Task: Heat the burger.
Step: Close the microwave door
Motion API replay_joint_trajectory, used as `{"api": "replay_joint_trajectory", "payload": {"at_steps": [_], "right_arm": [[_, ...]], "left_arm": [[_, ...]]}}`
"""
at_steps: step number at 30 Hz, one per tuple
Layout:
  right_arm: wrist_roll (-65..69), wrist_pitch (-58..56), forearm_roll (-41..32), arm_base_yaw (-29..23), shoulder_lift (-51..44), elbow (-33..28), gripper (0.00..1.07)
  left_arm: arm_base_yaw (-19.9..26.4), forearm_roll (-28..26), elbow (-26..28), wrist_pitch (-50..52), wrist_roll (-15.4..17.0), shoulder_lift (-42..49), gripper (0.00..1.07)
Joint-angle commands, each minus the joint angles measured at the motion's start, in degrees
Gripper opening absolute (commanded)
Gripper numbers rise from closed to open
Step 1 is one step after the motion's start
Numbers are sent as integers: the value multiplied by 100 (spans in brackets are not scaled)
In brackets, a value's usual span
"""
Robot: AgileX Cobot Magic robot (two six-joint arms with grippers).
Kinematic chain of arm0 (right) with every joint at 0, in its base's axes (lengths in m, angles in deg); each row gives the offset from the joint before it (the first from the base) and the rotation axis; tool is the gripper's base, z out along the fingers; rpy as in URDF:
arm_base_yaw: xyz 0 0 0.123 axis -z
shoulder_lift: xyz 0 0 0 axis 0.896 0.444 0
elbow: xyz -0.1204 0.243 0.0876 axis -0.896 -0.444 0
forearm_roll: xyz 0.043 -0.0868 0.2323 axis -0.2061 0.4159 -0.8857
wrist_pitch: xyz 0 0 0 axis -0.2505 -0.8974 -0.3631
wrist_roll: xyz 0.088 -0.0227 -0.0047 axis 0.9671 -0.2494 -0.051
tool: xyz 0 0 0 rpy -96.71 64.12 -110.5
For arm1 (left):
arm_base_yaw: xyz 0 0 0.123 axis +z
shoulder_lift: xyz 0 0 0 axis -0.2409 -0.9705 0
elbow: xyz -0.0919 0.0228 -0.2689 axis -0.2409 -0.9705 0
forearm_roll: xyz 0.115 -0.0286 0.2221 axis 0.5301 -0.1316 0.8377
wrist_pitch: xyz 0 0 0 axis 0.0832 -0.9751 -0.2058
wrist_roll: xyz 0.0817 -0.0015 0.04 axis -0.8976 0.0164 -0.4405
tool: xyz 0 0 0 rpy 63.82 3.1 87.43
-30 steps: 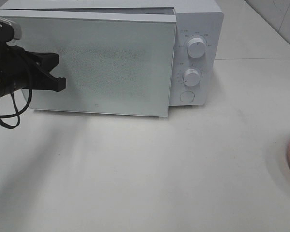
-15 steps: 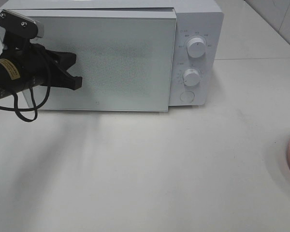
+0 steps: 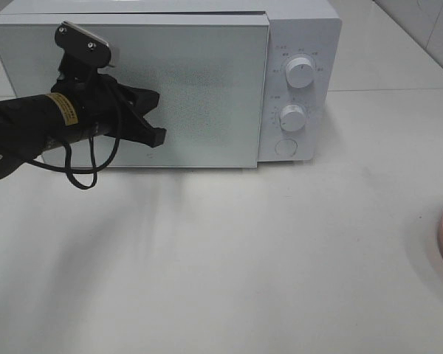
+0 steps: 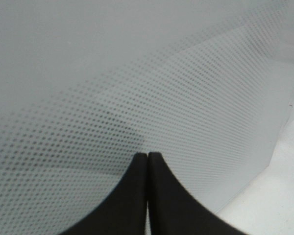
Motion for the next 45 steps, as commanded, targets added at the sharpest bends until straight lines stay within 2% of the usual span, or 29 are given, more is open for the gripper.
{"api": "replay_joint_trajectory", "payload": {"at_steps": [1, 5, 13, 18, 28, 33, 34, 35, 36, 37, 39, 40, 41, 42, 43, 45], "right_arm": [[-40, 46, 0, 40, -149, 0, 73], [-40, 46, 0, 40, -149, 0, 73], [-40, 46, 0, 40, -149, 0, 73], [-40, 46, 0, 40, -149, 0, 73], [-40, 46, 0, 40, -149, 0, 73], [-40, 46, 0, 40, -149, 0, 73], [-40, 46, 0, 40, -149, 0, 73], [-40, 46, 0, 40, -149, 0, 73], [-40, 46, 0, 40, -149, 0, 73], [-40, 46, 0, 40, -149, 0, 73], [-40, 46, 0, 40, -149, 0, 73], [-40, 46, 0, 40, -149, 0, 73], [-40, 46, 0, 40, -149, 0, 73], [-40, 46, 0, 40, -149, 0, 73], [-40, 46, 0, 40, -149, 0, 73], [-40, 46, 0, 40, -149, 0, 73]], "left_arm": [[52, -630, 281, 178, 80, -40, 0], [-149, -670, 733, -74, 80, -269, 0], [-281, -728, 1157, -74, 80, -487, 0], [-521, -865, 1513, -223, 97, -636, 0], [-911, -865, 1633, -504, 103, -636, 0], [-1215, -865, 1633, -1146, 218, -481, 1], [-1329, -859, 1633, -1438, 292, -401, 9], [-1329, -859, 1633, -1438, 292, -401, 9], [-1387, -859, 1627, -1576, 321, -355, 16], [-1387, -859, 1627, -1576, 321, -355, 16], [-1621, -865, 1616, -2114, 424, -172, 56], [-1621, -865, 1616, -2114, 424, -172, 56], [-1696, -865, 1616, -2280, 430, -120, 64], [-1816, -882, 1616, -2618, 470, -6, 79], [-1816, -882, 1616, -2618, 470, -6, 79], [-2017, -911, 1616, -3415, 573, 201, 91]]}}
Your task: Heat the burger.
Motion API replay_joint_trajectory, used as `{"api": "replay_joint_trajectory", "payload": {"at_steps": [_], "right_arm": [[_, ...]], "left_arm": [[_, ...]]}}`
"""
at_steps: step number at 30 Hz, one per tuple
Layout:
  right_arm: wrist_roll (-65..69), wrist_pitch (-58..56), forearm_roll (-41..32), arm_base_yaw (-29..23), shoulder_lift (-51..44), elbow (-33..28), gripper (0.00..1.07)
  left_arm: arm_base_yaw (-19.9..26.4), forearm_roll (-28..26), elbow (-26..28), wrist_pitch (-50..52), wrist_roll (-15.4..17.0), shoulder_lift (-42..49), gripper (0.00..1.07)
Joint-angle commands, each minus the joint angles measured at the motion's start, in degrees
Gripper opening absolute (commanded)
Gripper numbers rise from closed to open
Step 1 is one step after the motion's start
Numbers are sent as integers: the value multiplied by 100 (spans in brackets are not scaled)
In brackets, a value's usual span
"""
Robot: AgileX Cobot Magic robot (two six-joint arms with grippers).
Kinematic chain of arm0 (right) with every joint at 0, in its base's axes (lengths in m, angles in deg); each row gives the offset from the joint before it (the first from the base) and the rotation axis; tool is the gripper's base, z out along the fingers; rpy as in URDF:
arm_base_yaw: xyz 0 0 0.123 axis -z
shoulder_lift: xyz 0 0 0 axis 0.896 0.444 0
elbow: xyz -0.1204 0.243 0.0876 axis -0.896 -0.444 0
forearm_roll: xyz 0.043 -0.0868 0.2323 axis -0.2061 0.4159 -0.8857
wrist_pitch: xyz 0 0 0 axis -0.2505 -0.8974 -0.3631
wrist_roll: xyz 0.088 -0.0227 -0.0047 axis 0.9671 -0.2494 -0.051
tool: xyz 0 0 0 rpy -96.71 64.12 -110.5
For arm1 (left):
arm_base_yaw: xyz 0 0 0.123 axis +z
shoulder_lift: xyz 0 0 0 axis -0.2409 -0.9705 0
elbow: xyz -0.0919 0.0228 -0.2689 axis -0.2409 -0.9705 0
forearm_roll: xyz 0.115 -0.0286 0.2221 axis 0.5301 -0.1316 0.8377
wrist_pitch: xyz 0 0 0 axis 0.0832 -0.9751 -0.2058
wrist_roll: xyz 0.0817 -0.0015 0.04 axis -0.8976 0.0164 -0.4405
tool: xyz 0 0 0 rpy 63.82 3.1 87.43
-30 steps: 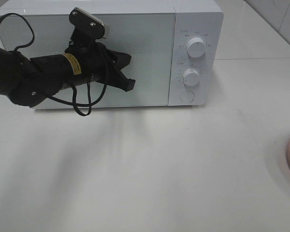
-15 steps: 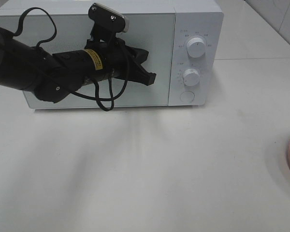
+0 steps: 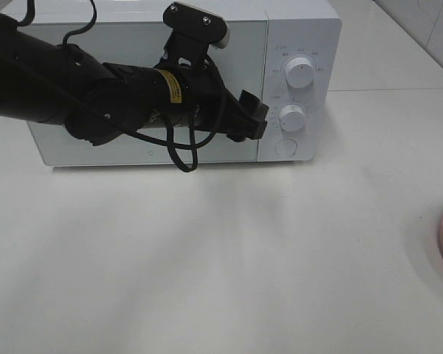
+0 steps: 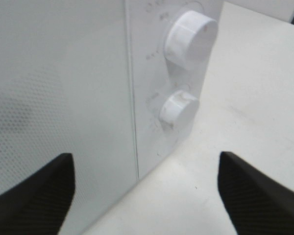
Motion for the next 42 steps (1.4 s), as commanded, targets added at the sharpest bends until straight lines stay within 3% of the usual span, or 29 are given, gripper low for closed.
{"api": "replay_joint_trajectory", "payload": {"at_steps": [1, 6, 13, 17, 27, 32, 35, 36, 38, 40, 42], "right_arm": [[-40, 46, 0, 40, -149, 0, 73], [-40, 46, 0, 40, -149, 0, 73], [-40, 46, 0, 40, -149, 0, 73], [-40, 46, 0, 40, -149, 0, 73], [-40, 46, 0, 40, -149, 0, 73], [-40, 46, 0, 40, -149, 0, 73], [-40, 46, 0, 40, -149, 0, 73], [-40, 46, 0, 40, -149, 0, 73], [-40, 46, 0, 40, -149, 0, 73], [-40, 46, 0, 40, -149, 0, 73], [-40, 46, 0, 40, -149, 0, 73]], "left_arm": [[-172, -80, 34, -659, 115, 229, 91], [-481, -103, 34, -2189, 115, 561, 92], [-527, -115, 46, -3329, 109, 768, 91], [-527, -212, 46, -4933, 103, 974, 91], [-487, -510, 40, -6240, 115, 1232, 91], [183, -922, 34, -6669, -17, 1656, 91], [315, -968, 34, -6732, -103, 1748, 91], [590, -1031, 23, -6864, -223, 1919, 91], [716, -1071, -6, -6904, -269, 2023, 91], [1369, -1180, -206, -7070, -435, 2452, 91], [1513, -1215, -258, -7105, -470, 2550, 91]]}}
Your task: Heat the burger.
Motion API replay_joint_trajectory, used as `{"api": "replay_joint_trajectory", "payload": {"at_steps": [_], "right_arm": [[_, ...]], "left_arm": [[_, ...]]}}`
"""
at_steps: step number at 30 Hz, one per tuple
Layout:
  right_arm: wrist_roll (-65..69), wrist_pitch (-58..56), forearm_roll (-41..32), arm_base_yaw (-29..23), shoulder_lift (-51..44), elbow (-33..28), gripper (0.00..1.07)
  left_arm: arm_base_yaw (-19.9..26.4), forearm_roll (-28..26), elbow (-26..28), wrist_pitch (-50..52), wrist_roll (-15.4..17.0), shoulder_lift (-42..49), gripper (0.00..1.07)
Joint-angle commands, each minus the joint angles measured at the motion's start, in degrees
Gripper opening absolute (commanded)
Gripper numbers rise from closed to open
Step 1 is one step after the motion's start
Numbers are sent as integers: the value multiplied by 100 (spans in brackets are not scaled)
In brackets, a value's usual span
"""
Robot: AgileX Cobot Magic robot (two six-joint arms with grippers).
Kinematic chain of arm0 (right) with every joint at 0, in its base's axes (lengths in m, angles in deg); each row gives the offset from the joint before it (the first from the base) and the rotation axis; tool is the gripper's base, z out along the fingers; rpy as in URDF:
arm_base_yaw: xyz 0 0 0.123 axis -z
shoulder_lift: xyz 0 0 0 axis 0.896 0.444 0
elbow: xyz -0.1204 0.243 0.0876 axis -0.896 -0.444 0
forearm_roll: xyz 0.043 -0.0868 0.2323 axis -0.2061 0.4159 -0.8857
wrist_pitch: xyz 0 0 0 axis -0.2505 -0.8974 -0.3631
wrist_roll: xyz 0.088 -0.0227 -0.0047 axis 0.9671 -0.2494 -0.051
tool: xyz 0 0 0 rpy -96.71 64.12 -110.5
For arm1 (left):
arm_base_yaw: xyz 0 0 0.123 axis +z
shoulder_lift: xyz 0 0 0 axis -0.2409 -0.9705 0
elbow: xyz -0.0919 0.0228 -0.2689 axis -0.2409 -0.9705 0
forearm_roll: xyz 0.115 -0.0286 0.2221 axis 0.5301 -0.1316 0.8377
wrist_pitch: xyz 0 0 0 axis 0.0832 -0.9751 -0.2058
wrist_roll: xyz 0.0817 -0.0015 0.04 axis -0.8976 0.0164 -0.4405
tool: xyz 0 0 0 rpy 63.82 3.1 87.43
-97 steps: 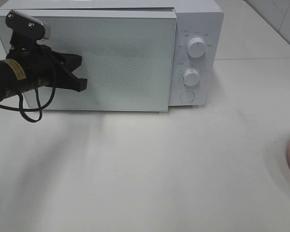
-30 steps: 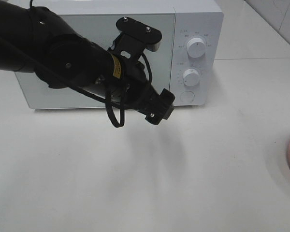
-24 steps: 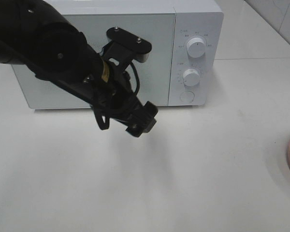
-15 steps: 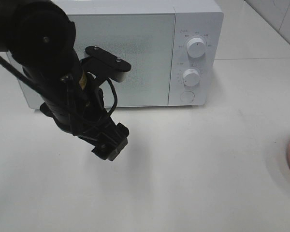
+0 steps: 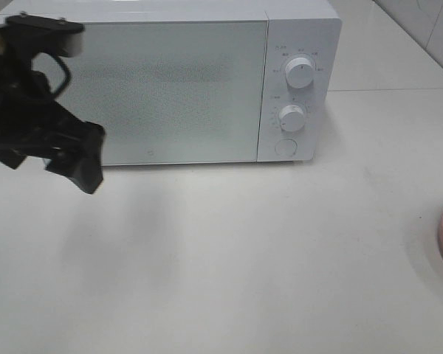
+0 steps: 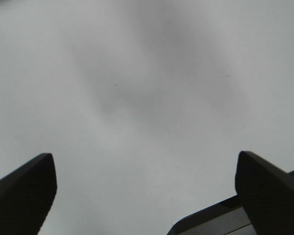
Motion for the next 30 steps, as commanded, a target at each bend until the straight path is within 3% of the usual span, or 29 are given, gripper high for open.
{"api": "replay_joint_trajectory", "payload": {"at_steps": [1, 2, 4, 9, 10, 12, 19, 30], "right_arm": [[-40, 46, 0, 40, -149, 0, 73], [-40, 46, 0, 40, -149, 0, 73], [-40, 46, 0, 40, -149, 0, 73], [-40, 46, 0, 40, -149, 0, 73], [-40, 46, 0, 40, -149, 0, 73], [-40, 46, 0, 40, -149, 0, 73], [-40, 46, 0, 40, -149, 0, 73], [-40, 46, 0, 40, -149, 0, 73]], "left_arm": [[344, -103, -160, -155, -109, 269, 91], [710, -103, -269, -229, -218, 516, 91], [894, -138, -315, -258, -298, 642, 91], [1885, -275, -516, -418, -625, 1295, 91], [1885, -275, -516, -418, -625, 1295, 91], [2418, -275, -693, -544, -825, 1667, 91], [2813, -269, -1152, -481, -859, 2309, 91], [2813, -143, -2172, -504, -859, 3650, 91]]}}
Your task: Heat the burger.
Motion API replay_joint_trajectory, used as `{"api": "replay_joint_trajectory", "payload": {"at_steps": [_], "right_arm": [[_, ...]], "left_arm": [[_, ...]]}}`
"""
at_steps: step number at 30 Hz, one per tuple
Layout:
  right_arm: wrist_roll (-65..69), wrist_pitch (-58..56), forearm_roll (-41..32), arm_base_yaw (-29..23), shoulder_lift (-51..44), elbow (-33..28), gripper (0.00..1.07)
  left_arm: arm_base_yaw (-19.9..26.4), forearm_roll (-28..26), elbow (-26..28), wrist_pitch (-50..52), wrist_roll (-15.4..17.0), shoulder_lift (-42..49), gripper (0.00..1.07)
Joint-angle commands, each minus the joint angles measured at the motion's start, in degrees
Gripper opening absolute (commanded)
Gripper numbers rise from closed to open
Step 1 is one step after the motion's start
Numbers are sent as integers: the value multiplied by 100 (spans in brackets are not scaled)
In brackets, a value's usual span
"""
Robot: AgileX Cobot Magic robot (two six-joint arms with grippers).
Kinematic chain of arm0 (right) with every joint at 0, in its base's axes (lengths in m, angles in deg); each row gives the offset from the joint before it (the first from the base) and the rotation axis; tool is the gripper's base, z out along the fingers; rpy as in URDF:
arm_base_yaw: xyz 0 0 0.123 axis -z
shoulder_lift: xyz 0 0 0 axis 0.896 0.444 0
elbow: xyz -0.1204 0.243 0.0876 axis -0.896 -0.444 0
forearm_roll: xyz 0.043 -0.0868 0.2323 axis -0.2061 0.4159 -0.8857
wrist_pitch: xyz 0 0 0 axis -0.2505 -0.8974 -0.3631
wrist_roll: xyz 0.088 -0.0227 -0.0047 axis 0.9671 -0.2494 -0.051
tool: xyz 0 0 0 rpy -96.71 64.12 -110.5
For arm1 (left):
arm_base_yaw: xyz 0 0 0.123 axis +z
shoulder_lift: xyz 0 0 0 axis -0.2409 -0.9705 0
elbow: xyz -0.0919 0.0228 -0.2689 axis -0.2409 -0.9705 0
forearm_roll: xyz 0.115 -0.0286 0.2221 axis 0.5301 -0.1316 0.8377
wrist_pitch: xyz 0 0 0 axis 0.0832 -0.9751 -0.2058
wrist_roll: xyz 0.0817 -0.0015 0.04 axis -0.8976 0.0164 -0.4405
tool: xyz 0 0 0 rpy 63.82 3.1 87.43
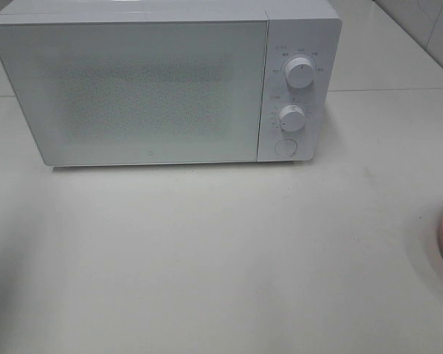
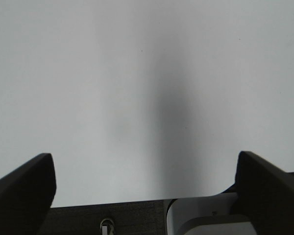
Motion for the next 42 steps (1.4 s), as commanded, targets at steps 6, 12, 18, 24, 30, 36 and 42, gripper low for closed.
{"api": "replay_joint_trajectory", "payload": {"at_steps": [6, 12, 18, 24, 30, 36, 42], "right_arm": [[-40, 46, -6, 40, -149, 0, 73], [-40, 46, -6, 40, -149, 0, 73], [-40, 46, -6, 40, -149, 0, 73], [-40, 46, -6, 40, -149, 0, 73], [-40, 46, -6, 40, -149, 0, 73], [-40, 46, -6, 40, -149, 0, 73], [-40, 46, -6, 40, -149, 0, 73]], "left_arm": [[11, 109, -710, -11, -6, 1089, 91], [11, 92, -1261, 40, -6, 2017, 91], [11, 109, -1518, 246, -6, 2888, 91], [11, 115, -1673, 327, -69, 3627, 91], [11, 92, -1673, 327, -92, 4039, 91], [11, -86, -1673, 332, -86, 4612, 91], [11, -97, -1673, 332, -86, 5157, 91]]}}
